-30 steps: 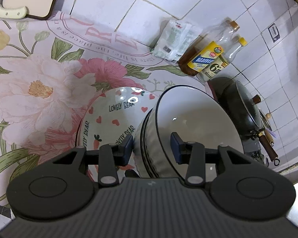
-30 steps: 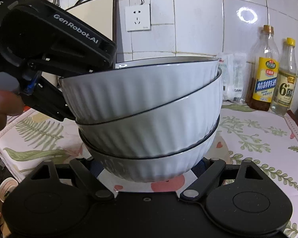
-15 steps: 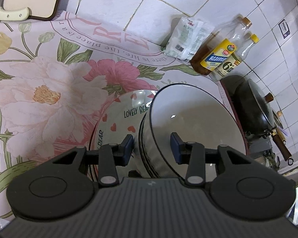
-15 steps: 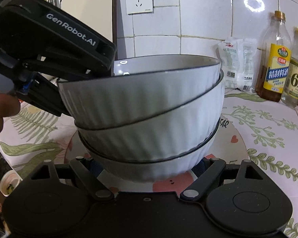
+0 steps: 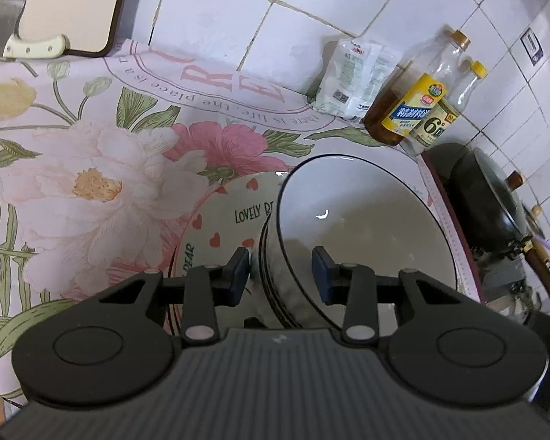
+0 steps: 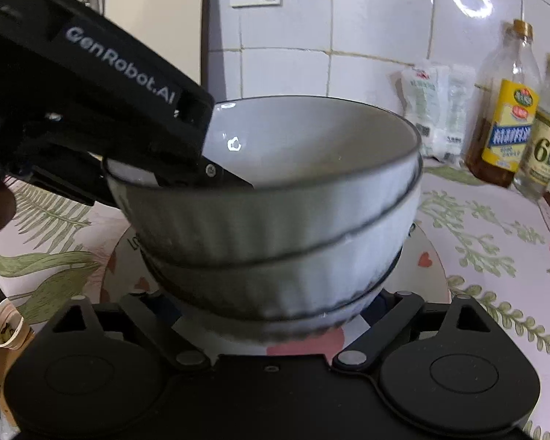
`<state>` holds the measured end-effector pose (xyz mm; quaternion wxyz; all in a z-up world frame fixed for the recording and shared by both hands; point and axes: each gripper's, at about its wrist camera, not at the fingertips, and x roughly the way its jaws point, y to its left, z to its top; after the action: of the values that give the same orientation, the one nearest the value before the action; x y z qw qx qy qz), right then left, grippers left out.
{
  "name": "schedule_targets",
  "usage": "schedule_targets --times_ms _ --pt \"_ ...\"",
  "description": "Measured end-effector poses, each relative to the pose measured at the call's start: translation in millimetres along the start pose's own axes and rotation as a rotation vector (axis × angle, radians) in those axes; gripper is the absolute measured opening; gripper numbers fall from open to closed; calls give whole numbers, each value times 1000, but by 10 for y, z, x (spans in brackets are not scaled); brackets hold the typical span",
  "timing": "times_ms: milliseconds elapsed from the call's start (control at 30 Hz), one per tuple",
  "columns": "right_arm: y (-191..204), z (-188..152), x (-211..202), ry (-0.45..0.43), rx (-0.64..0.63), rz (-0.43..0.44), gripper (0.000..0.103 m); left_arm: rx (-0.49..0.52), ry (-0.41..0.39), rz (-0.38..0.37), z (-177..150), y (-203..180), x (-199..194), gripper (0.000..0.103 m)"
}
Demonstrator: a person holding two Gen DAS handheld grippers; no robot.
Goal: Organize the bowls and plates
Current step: 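Lower the white bowl stack onto the pink bunny plate with both grippers, then open both grippers and pull them back from the bowl stack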
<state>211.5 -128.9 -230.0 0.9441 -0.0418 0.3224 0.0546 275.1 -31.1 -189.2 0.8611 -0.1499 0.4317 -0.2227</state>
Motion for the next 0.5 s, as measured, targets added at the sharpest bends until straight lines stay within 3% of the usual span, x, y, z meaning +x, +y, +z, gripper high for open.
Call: schedule_targets --times_ms 267,367,500 --pt "52 13 -73 47 -6 -41 96 4 18 54 32 -43 -34 36" --pt "33 -8 -149 56 5 -50 96 19 -9 21 31 -97 -167 43" --pt "35 -40 -343 47 11 -77 96 54 -52 34 12 -192 -389 46"
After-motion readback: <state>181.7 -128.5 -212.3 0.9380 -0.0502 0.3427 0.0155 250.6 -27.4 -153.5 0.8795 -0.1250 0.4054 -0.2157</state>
